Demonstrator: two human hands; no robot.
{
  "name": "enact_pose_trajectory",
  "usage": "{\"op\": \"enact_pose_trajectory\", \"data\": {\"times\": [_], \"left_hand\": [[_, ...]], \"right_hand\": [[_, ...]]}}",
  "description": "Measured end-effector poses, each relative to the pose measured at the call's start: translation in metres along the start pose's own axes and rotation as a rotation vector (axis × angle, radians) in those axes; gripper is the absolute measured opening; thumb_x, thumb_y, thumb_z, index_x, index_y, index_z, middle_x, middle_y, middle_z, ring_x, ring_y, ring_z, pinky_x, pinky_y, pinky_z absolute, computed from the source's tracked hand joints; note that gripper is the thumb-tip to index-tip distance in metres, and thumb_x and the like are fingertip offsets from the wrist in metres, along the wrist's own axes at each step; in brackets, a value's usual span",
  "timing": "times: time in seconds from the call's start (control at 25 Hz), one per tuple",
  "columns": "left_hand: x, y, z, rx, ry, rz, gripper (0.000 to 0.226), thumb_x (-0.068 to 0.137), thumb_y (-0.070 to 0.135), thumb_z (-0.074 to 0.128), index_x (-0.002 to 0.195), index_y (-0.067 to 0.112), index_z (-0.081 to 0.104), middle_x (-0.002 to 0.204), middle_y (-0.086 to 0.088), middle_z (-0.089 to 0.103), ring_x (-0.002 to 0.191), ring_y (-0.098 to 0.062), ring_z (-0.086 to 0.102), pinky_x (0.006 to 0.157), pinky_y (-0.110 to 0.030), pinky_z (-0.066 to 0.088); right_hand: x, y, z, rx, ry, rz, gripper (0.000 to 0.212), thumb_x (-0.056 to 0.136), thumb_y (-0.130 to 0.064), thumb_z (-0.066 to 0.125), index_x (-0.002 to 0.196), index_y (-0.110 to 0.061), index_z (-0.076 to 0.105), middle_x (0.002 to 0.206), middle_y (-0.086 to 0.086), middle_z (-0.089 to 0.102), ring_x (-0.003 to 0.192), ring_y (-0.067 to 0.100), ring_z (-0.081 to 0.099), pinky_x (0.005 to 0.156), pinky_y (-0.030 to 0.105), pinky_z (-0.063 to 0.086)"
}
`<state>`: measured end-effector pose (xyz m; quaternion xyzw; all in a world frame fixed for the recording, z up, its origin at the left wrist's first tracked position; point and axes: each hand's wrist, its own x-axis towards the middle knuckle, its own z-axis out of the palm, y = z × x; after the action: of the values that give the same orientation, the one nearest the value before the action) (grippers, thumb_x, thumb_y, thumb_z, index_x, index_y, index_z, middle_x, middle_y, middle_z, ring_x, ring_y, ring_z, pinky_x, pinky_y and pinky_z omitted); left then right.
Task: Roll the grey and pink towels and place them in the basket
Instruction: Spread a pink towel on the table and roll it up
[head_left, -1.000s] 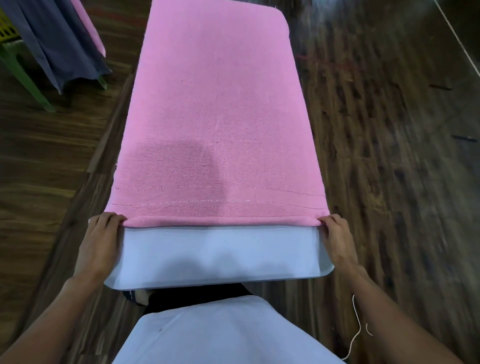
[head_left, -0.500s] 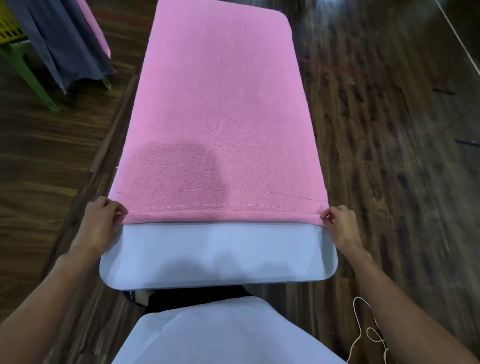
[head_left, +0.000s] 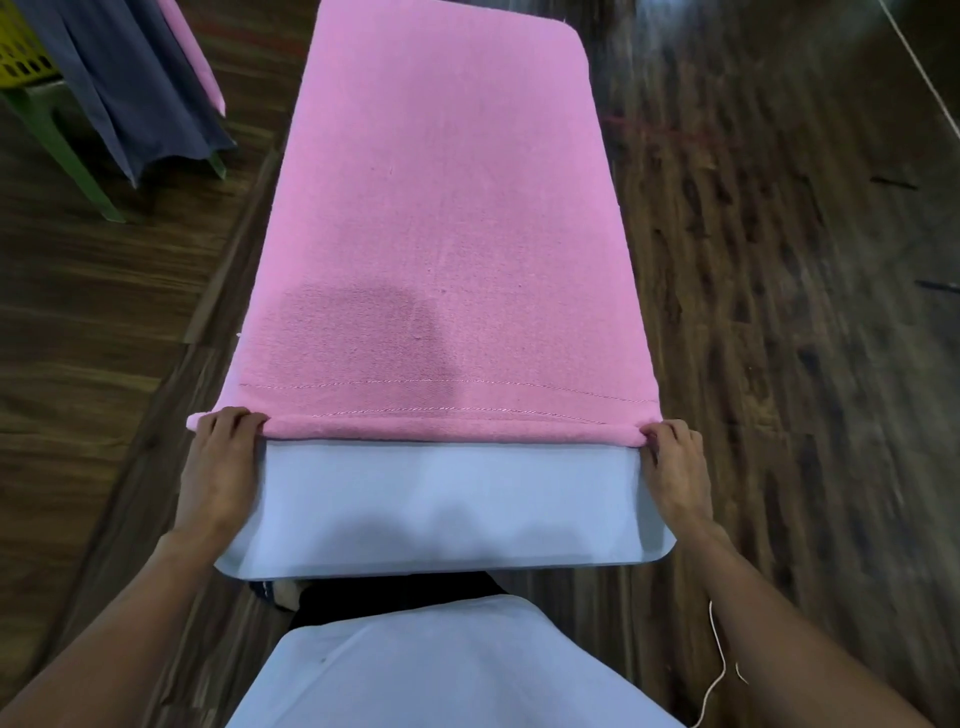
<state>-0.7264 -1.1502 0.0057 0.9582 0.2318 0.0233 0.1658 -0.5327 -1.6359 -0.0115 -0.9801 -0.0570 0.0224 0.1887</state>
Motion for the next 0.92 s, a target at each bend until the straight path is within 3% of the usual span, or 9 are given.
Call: {"op": "enact_pose_trajectory", "data": {"times": [0.16, 0.36, 0.44, 0.52, 0.6, 0.72, 0.92], "left_hand": [[-0.003, -0.011, -0.005, 0.022, -0.040, 0.043, 0.037, 0.080, -0.010, 0.053, 0.114, 0.001, 0.062, 0.115, -0.017, 0.057, 0.108, -0.035, 0.043, 0.083, -0.055, 0.049], [0.022, -0.039, -0.017, 0.030, -0.233, 0.230, 0.027, 0.076, -0.009, 0.064, 0.100, 0.003, 0.071, 0.096, -0.017, 0.069, 0.085, -0.036, 0.062, 0.075, -0.045, 0.052], [0.035, -0.039, -0.020, -0.076, -0.277, 0.121, 0.024, 0.082, -0.005, 0.064, 0.103, 0.006, 0.068, 0.096, -0.012, 0.069, 0.084, -0.031, 0.065, 0.068, -0.031, 0.052], [0.046, -0.035, -0.019, -0.200, -0.254, -0.021, 0.023, 0.085, -0.006, 0.063, 0.104, 0.008, 0.064, 0.096, -0.008, 0.064, 0.080, -0.028, 0.064, 0.061, -0.019, 0.048], [0.048, -0.028, -0.019, -0.126, -0.128, 0.032, 0.019, 0.081, -0.007, 0.067, 0.097, 0.003, 0.067, 0.094, -0.013, 0.062, 0.080, -0.031, 0.060, 0.066, -0.029, 0.049], [0.029, -0.022, -0.008, 0.040, 0.051, 0.099, 0.013, 0.083, -0.005, 0.065, 0.094, 0.000, 0.070, 0.095, -0.021, 0.059, 0.086, -0.038, 0.048, 0.073, -0.048, 0.046], [-0.001, -0.010, 0.008, 0.006, 0.027, 0.020, 0.032, 0.090, 0.002, 0.056, 0.122, -0.001, 0.056, 0.126, -0.021, 0.050, 0.116, -0.039, 0.042, 0.094, -0.058, 0.045]], "right_hand": [[-0.002, 0.004, -0.010, -0.086, -0.056, -0.042, 0.022, 0.098, -0.019, 0.053, 0.117, -0.014, 0.061, 0.119, 0.005, 0.062, 0.101, 0.021, 0.051, 0.086, 0.037, 0.052], [0.021, 0.022, -0.027, -0.175, -0.410, -0.053, 0.012, 0.099, -0.025, 0.052, 0.109, -0.029, 0.056, 0.116, -0.002, 0.062, 0.096, 0.014, 0.055, 0.084, 0.037, 0.055], [0.038, 0.011, -0.032, -0.085, -0.441, 0.018, 0.009, 0.097, -0.019, 0.057, 0.104, -0.024, 0.059, 0.110, 0.000, 0.064, 0.093, 0.016, 0.059, 0.082, 0.033, 0.054], [0.046, -0.002, -0.030, -0.011, -0.312, 0.071, 0.009, 0.093, -0.011, 0.063, 0.097, -0.019, 0.062, 0.104, 0.004, 0.063, 0.091, 0.021, 0.060, 0.079, 0.031, 0.052], [0.044, -0.012, -0.023, -0.099, -0.134, 0.062, 0.010, 0.091, -0.008, 0.065, 0.092, -0.018, 0.066, 0.106, 0.008, 0.061, 0.095, 0.026, 0.056, 0.082, 0.035, 0.052], [0.021, -0.013, -0.009, -0.201, -0.020, -0.005, 0.014, 0.093, -0.007, 0.060, 0.104, -0.008, 0.069, 0.111, 0.012, 0.061, 0.098, 0.029, 0.049, 0.084, 0.042, 0.050], [-0.001, -0.009, 0.001, -0.101, 0.013, -0.062, 0.024, 0.089, -0.011, 0.066, 0.113, -0.010, 0.063, 0.120, 0.009, 0.061, 0.109, 0.029, 0.051, 0.094, 0.044, 0.050]]}}
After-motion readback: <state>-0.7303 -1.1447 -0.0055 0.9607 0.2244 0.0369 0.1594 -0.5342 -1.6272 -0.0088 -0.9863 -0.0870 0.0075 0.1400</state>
